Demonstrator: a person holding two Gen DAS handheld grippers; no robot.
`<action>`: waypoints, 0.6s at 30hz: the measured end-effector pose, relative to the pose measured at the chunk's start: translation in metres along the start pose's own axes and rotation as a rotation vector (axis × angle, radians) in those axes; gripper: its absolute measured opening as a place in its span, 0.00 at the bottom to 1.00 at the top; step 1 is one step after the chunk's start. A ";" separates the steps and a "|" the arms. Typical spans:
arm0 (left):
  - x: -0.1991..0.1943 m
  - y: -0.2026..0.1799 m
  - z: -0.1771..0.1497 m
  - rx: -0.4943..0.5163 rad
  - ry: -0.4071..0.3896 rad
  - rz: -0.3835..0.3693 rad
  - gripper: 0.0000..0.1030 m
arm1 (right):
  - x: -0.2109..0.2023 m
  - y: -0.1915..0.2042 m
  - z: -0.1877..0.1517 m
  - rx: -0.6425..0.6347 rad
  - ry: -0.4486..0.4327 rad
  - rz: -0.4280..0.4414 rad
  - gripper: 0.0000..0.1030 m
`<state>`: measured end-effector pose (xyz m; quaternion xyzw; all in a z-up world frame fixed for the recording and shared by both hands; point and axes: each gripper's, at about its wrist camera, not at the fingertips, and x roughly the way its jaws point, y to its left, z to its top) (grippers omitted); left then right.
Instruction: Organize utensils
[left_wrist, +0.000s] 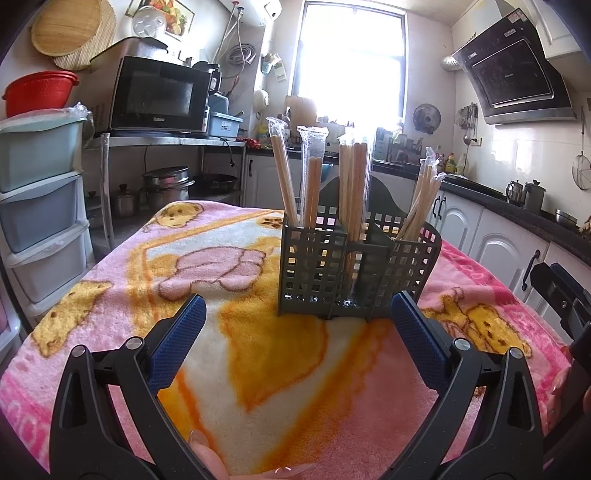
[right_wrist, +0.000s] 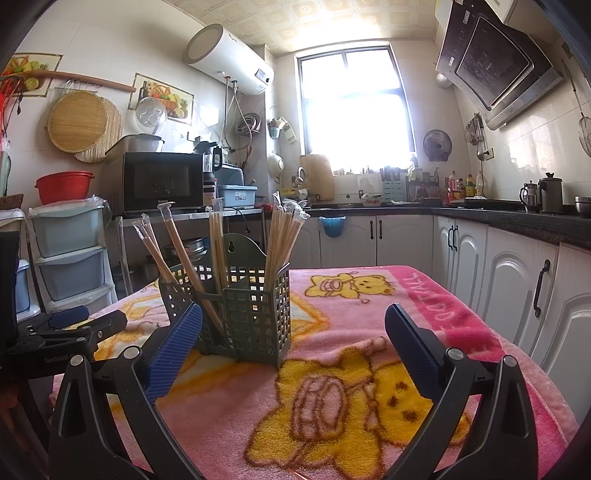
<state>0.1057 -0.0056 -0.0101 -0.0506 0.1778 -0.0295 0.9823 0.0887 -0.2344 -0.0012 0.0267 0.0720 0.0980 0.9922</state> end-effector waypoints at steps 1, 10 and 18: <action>0.000 0.000 0.000 -0.002 0.000 -0.002 0.90 | 0.000 0.000 0.000 0.001 0.000 -0.002 0.94; 0.003 0.001 -0.002 -0.008 0.012 0.004 0.90 | 0.000 0.001 0.001 0.007 0.004 -0.034 0.94; 0.000 0.016 0.005 -0.052 0.033 0.042 0.90 | 0.018 -0.035 0.005 0.120 0.159 -0.223 0.94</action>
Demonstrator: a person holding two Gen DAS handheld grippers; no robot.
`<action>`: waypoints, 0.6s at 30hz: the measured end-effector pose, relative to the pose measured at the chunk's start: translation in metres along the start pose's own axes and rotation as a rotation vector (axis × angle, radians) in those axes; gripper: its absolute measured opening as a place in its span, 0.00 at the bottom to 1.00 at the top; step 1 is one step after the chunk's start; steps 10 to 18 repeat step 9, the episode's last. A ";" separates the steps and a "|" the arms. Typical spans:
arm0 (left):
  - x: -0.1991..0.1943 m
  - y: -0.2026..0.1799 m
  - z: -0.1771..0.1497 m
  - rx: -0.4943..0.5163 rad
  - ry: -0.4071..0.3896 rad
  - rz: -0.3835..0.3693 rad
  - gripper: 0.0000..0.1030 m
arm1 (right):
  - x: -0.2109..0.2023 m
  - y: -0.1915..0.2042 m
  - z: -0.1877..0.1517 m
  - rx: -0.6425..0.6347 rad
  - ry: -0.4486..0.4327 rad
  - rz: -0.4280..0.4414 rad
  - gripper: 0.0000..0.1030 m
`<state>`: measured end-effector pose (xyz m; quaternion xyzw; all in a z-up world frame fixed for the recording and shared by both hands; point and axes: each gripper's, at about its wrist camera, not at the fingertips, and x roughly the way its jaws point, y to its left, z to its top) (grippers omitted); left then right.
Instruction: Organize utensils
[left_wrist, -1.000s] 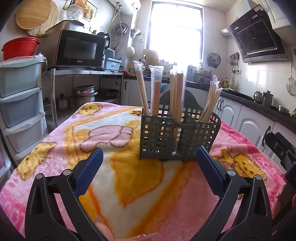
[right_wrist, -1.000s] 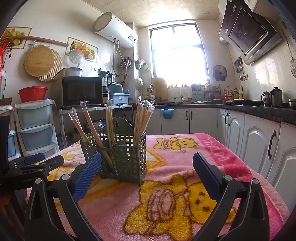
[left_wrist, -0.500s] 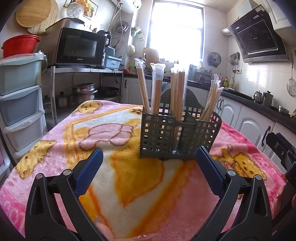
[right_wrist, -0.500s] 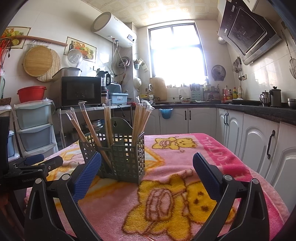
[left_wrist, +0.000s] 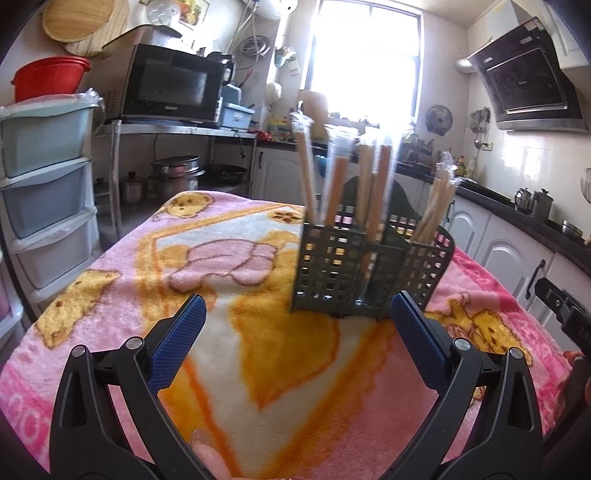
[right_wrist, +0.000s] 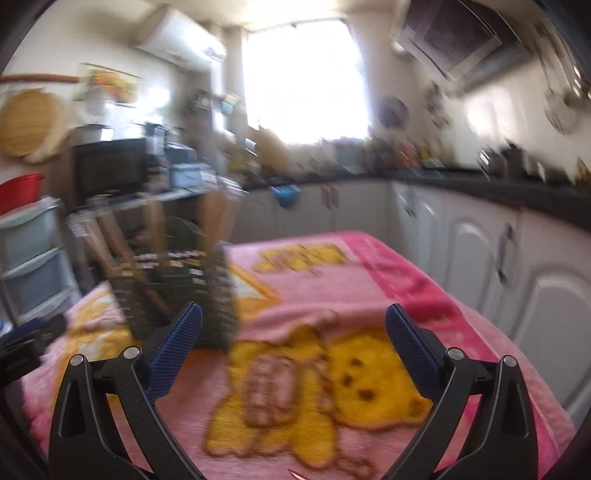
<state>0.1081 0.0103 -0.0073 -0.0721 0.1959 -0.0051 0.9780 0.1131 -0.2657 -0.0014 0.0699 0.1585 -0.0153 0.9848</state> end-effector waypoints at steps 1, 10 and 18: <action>0.000 0.004 0.003 -0.002 0.008 0.026 0.90 | 0.006 -0.009 0.003 0.019 0.024 -0.030 0.94; 0.077 0.091 0.034 -0.046 0.309 0.334 0.90 | 0.109 -0.076 0.007 0.023 0.416 -0.311 0.94; 0.077 0.091 0.034 -0.046 0.309 0.334 0.90 | 0.109 -0.076 0.007 0.023 0.416 -0.311 0.94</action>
